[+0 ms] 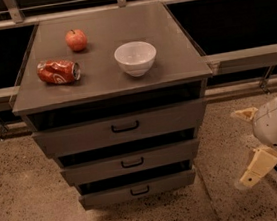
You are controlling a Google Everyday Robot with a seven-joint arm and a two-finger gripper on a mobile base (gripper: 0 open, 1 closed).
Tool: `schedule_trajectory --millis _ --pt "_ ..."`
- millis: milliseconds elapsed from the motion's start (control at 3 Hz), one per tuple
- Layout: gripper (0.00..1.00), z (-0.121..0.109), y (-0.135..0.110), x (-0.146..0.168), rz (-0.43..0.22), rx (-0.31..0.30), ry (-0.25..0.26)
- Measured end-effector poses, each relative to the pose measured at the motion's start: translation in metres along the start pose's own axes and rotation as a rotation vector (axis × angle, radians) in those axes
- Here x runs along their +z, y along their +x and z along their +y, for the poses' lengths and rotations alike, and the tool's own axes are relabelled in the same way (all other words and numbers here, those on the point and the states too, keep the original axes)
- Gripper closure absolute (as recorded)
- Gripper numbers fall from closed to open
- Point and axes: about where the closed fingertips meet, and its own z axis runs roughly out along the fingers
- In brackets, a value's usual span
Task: Open bottom drawer
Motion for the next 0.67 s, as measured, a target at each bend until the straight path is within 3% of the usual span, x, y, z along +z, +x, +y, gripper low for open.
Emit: schedule_trajectory --millis 333,667 --pt "0.0 0.02 -0.043 0.049 -0.2 -0.096 -0.068" --pt "0.0 0.049 -0.094 0.138 -0.358 -0.194 -0.155"
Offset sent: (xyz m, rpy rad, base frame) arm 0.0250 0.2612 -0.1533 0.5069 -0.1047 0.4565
